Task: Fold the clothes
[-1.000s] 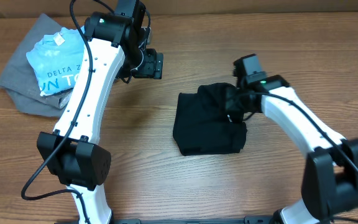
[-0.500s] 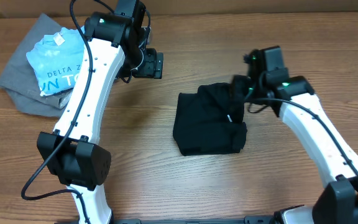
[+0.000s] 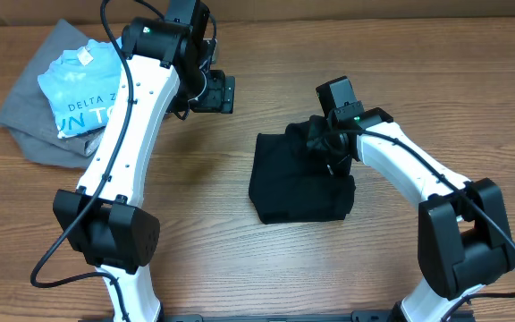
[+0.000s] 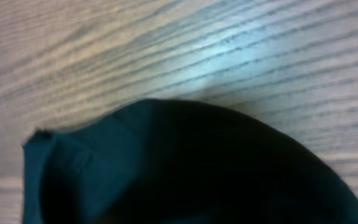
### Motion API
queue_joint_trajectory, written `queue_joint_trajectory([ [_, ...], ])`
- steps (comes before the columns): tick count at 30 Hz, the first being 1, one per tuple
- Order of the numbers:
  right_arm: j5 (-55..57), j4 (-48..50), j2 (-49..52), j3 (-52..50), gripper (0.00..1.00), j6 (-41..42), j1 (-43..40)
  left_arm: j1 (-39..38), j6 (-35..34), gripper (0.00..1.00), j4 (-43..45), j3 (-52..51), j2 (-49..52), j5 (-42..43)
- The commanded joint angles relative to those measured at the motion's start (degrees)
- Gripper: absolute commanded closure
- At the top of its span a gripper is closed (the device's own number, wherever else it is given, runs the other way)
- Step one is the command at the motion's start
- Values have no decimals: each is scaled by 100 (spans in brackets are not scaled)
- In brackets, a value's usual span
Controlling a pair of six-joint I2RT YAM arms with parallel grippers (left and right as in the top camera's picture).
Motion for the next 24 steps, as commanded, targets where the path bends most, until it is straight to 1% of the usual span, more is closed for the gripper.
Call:
queue_joint_trajectory([
  [1,186,83,-24,103,86,214,15,-13,125,15,2,-9,0,44],
  [3,188,83,-24,103,86,214,15,-13,125,15,0,-9,0,44],
  [4,186,90,-24,103,82,219,9,-13,125,15,0,-9,0,46],
  [6,179,214,-24,103,51,321,11,-13,125,15,0,-9,0,46],
  [8,114,413,-24,103,41,402,17,-13,125,15,2,-9,0,44],
  [9,120,476,-24,103,37,577,22,-13,127,15,2,-9,0,44],
  [11,144,549,-4,103,37,748,22,-13,127,15,0,-9,0,44],
  [13,203,621,31,103,44,861,22,-13,127,15,-13,-9,0,44],
  [15,345,640,92,103,48,1008,22,-13,127,15,-24,-9,0,44],
  [21,448,468,243,105,91,1019,22,-13,127,15,-42,-9,0,46],
  [22,446,376,238,120,95,1019,20,-13,127,15,-42,-9,0,46],
  [24,444,168,201,173,96,981,7,-13,127,15,-39,-9,0,44],
])
